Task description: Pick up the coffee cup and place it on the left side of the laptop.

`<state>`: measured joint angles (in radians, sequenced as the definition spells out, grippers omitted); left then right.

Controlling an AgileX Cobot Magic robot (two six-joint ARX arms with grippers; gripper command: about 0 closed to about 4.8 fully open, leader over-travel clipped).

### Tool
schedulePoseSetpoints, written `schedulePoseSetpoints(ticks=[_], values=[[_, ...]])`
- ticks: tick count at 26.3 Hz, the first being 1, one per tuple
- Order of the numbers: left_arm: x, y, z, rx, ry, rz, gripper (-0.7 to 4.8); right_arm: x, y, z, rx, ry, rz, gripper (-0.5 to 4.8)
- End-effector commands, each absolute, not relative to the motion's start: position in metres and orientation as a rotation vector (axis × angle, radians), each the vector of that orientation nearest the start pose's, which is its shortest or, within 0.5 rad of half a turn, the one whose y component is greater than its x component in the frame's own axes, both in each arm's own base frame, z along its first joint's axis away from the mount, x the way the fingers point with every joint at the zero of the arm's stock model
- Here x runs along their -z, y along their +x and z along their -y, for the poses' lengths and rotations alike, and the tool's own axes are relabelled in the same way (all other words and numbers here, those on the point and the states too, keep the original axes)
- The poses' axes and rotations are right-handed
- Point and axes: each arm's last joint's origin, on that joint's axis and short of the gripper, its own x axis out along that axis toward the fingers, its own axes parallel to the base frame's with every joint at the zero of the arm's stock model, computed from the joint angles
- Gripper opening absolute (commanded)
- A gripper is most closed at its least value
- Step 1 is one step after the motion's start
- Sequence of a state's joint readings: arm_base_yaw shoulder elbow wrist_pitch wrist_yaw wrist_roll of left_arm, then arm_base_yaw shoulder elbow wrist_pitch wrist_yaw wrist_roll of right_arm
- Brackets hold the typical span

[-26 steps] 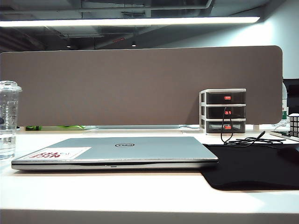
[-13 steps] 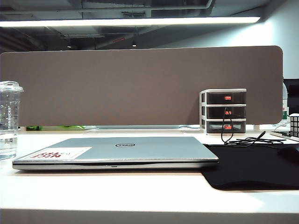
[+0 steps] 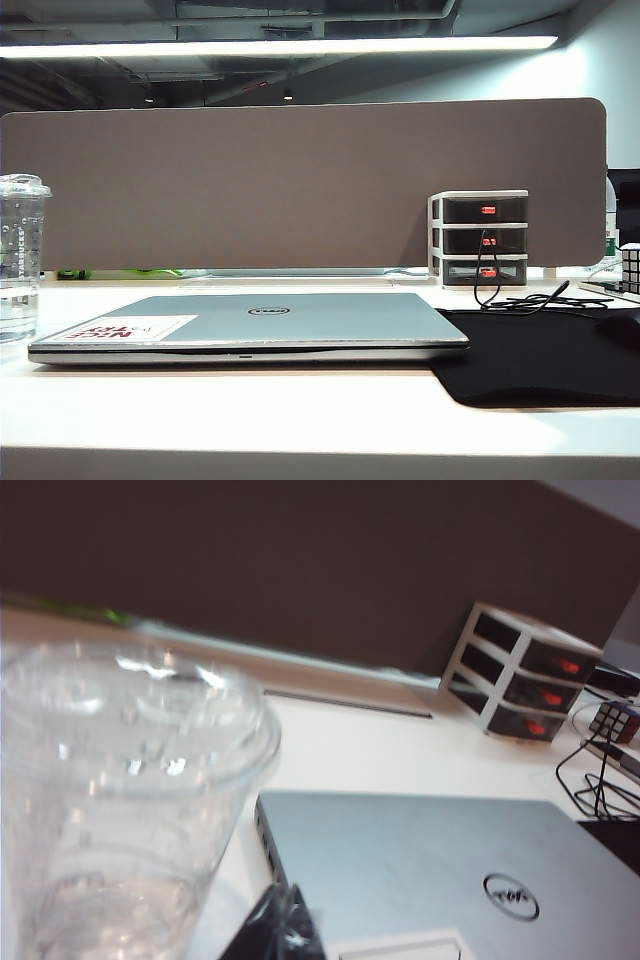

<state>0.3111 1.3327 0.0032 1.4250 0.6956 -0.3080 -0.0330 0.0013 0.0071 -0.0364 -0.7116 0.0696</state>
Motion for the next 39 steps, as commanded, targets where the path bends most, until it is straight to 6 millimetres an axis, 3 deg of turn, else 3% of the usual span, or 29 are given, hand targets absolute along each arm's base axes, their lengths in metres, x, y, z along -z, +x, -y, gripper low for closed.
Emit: schedulePoseSetpoints(ticks=[1, 10, 20, 34, 39], values=[[-0.156, 0.159, -0.032, 0.399, -0.237, 0.092, -0.05, -0.161, 0.091, -0.016, -0.674, 0.075, -0.048, -0.01], [-0.175, 0.147, -0.029, 0.382, -0.204, 0.159, -0.05, -0.161, 0.092, -0.015, -0.656, 0.075, -0.048, -0.01], [-0.181, 0.127, -0.023, 0.326, -0.201, 0.111, -0.05, -0.161, 0.093, -0.013, -0.562, 0.073, -0.044, -0.01], [-0.174, 0.097, -0.007, 0.194, -0.114, 0.073, -0.05, -0.161, 0.098, 0.0, -0.084, 0.064, -0.028, -0.01], [-0.172, 0.096, -0.008, 0.071, -0.087, 0.068, -0.05, -0.162, 0.098, 0.003, 0.029, -0.024, -0.018, -0.01]])
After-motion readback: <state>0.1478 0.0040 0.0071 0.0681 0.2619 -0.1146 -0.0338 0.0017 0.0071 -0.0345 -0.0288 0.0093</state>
